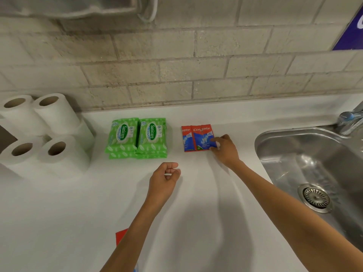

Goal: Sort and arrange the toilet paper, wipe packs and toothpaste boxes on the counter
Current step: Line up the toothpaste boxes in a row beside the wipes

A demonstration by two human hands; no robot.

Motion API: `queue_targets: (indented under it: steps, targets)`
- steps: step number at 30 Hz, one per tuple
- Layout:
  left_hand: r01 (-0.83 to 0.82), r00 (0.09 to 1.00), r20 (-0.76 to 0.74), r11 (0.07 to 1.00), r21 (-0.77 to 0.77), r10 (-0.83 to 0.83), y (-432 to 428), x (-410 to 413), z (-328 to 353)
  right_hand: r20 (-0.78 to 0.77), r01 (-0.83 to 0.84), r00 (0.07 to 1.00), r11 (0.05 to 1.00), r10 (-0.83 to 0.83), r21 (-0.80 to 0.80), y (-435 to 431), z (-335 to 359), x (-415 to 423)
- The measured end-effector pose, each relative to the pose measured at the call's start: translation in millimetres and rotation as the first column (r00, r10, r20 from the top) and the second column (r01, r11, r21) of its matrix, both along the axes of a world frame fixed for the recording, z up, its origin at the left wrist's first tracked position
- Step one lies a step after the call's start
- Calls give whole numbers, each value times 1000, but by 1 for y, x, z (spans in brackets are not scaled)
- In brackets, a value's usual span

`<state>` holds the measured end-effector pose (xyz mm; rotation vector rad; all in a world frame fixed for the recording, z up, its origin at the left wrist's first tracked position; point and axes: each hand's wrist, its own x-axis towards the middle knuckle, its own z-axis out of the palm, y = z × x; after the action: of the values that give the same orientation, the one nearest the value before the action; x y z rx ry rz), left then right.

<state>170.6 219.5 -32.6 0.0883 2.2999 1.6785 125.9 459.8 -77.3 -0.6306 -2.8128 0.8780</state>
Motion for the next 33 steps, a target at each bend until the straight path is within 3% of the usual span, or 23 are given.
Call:
queue_targets:
  steps: [8, 15, 22, 27, 30, 33]
  targets:
    - [9, 996, -91, 1000, 7, -9, -25, 12, 19, -183, -51, 982, 996, 37, -75, -61, 28, 47]
    - [12, 990, -135, 991, -130, -30, -76, 33, 16, -162, -94, 984, 983, 69, -157, -126, 37, 89]
    - [58, 996, -45, 951, -304, -75, -135, 63, -2, -147, -111, 986, 970, 80, -215, -189, 33, 123]
    - [216, 960, -41, 824, -524, -278, -160, 74, -20, -107, -127, 989, 965, 105, -228, -218, 28, 143]
    - [249, 929, -39, 698, -672, -369, -171, 77, -29, -89, -103, 992, 969, 84, -225, -229, 24, 158]
    - [258, 910, -35, 631, -732, -412, -176, 79, -35, -81, -72, 995, 972, 55, -223, -233, 22, 169]
